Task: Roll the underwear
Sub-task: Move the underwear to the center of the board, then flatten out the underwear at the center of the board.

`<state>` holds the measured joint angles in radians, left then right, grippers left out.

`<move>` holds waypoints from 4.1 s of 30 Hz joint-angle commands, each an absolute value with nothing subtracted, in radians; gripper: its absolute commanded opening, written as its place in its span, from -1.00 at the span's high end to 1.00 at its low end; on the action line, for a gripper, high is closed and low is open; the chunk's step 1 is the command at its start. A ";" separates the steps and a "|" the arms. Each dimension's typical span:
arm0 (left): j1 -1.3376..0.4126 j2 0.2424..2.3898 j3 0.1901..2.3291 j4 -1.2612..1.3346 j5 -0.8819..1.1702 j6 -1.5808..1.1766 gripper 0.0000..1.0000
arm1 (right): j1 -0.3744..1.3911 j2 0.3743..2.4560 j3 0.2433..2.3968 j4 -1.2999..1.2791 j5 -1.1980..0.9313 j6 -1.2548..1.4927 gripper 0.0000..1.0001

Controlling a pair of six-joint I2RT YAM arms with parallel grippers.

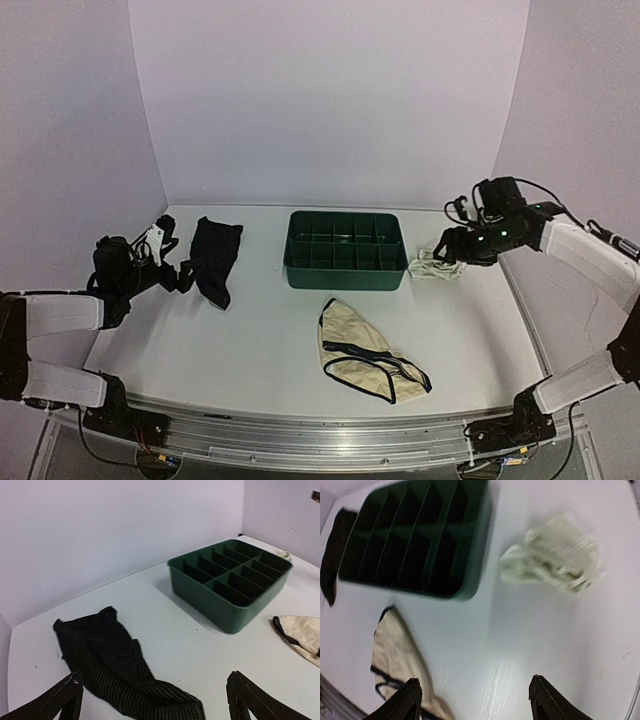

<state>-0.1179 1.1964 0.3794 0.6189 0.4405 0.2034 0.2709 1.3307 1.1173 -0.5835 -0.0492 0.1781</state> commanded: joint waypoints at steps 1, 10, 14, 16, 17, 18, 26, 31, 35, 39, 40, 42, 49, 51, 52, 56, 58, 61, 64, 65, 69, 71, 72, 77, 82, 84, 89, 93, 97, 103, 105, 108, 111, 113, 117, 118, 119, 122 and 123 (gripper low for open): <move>-0.182 1.133 0.479 0.329 0.588 0.344 -0.99 | 0.441 1.425 1.181 -1.116 -0.007 0.366 -0.37; -0.310 1.088 0.568 0.041 0.761 0.464 -0.99 | 0.687 1.406 0.975 -1.064 -0.098 0.568 -0.35; -0.322 1.044 0.548 0.030 0.849 0.511 -0.99 | 0.717 1.435 0.871 -0.905 -0.138 0.605 -0.39; -0.324 1.041 0.550 0.026 0.853 0.516 -0.99 | 0.727 1.474 0.849 -0.842 -0.145 0.613 -0.36; -0.324 1.045 0.555 0.020 0.849 0.517 -0.99 | 0.732 1.496 0.847 -0.809 -0.148 0.619 -0.34; -0.324 1.051 0.563 0.013 0.843 0.517 -0.99 | 0.741 1.517 0.848 -0.783 -0.147 0.623 -0.29; -0.324 1.087 0.616 0.006 0.778 0.502 -0.99 | 0.824 1.701 0.914 -0.681 -0.203 0.624 0.81; -0.324 1.113 0.642 0.027 0.696 0.492 -0.99 | 0.969 1.906 1.138 -0.657 -0.264 0.618 1.00; -0.320 1.150 0.666 0.037 0.657 0.519 -0.99 | 1.071 2.146 1.480 -0.657 -0.351 0.571 0.97; -0.315 1.188 0.689 0.018 0.674 0.569 -0.99 | 1.095 2.304 1.748 -0.666 -0.414 0.554 0.38; -0.315 1.198 0.698 0.000 0.686 0.584 -0.99 | 1.095 2.309 1.770 -0.667 -0.417 0.552 0.21; -0.315 1.212 0.714 -0.045 0.722 0.620 -0.99 | 1.098 2.287 1.779 -0.670 -0.417 0.550 -0.17; -0.388 1.227 0.753 -0.333 0.843 0.817 -0.66 | 1.087 1.976 1.652 -0.697 -0.262 0.465 -0.49; -0.476 1.225 0.750 -0.432 0.783 0.835 -0.47 | 1.064 1.917 1.652 -0.704 -0.154 0.475 -0.47; -0.528 1.220 0.734 -0.478 0.748 0.843 -0.45 | 1.052 1.910 1.664 -0.706 -0.078 0.505 -0.39; -0.724 1.210 0.649 -0.547 0.569 0.913 -0.52 | 1.028 1.959 1.750 -0.707 0.201 0.609 -0.16; -0.770 1.221 0.622 -0.526 0.488 0.939 -0.54 | 1.022 2.035 1.829 -0.707 0.247 0.631 0.02; -0.791 1.258 0.609 -0.470 0.429 0.973 -0.49 | 1.020 2.163 1.969 -0.705 0.309 0.655 0.24; -0.800 1.296 0.592 -0.418 0.396 1.043 -0.42 | 1.019 2.295 2.128 -0.704 0.316 0.655 0.25; -0.801 1.303 0.583 -0.408 0.396 1.076 -0.41 | 1.019 2.341 2.184 -0.704 0.301 0.647 0.24; -0.817 1.310 0.547 -0.380 0.411 1.163 -0.41 | 1.020 2.474 2.322 -0.704 0.296 0.661 0.23; -0.835 1.316 0.537 -0.365 0.410 1.181 -0.42 | 1.019 2.508 2.356 -0.704 0.314 0.668 0.23; -0.845 1.322 0.532 -0.357 0.407 1.184 -0.42 | 1.019 2.520 2.362 -0.704 0.330 0.673 0.24; -0.887 1.348 0.498 -0.284 0.374 1.183 -0.43 | 1.019 2.552 2.359 -0.704 0.395 0.698 0.27; -0.892 1.387 0.491 -0.231 0.360 1.191 -0.41 | 1.020 2.602 2.358 -0.708 0.372 0.709 0.29; -0.893 1.399 0.492 -0.205 0.344 1.188 -0.38 | 1.019 2.607 2.343 -0.709 0.372 0.711 0.29; -0.893 1.420 0.494 -0.200 0.327 1.192 -0.19 | 1.020 2.647 2.365 -0.713 0.373 0.684 0.32; -0.893 1.424 0.490 -0.209 0.324 1.206 0.00 | 1.019 2.667 2.376 -0.716 0.382 0.678 0.47; -0.893 1.424 0.493 -0.204 0.328 1.211 0.42 | 1.020 2.664 2.381 -0.716 0.401 0.668 0.96; -0.891 1.411 0.510 -0.220 0.322 1.194 1.00 | 1.018 2.602 2.383 -0.716 0.432 0.647 1.00; -0.891 1.396 0.533 -0.243 0.307 1.146 1.00 | 1.018 2.555 2.377 -0.716 0.435 0.642 1.00; -0.855 1.354 0.622 -0.350 0.314 1.057 1.00 | 1.018 2.448 2.326 -0.716 0.410 0.644 1.00; -0.756 1.275 0.716 -0.458 0.405 0.992 1.00 | 1.020 2.290 2.216 -0.718 0.365 0.661 1.00; -0.694 1.214 0.757 -0.512 0.450 0.968 1.00 | 1.018 2.170 2.102 -0.718 0.355 0.688 1.00; -0.648 1.101 0.808 -0.600 0.492 0.940 1.00 | 1.018 1.941 1.859 -0.718 0.334 0.748 1.00; -0.646 1.079 0.818 -0.611 0.496 0.922 1.00 | 1.019 1.898 1.814 -0.717 0.324 0.765 1.00; -0.645 1.059 0.826 -0.610 0.495 0.895 1.00 | 1.019 1.857 1.770 -0.717 0.312 0.781 1.00; -0.621 1.049 0.859 -0.568 0.481 0.835 1.00 | 1.017 1.817 1.718 -0.716 0.322 0.813 1.00; -0.593 1.060 0.873 -0.549 0.482 0.824 1.00 | 1.012 1.822 1.730 -0.715 0.336 0.804 1.00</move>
<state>-0.6435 1.0540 0.8061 -0.5341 0.4544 0.9227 1.0157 1.8044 1.7843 -0.7035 0.3368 0.7504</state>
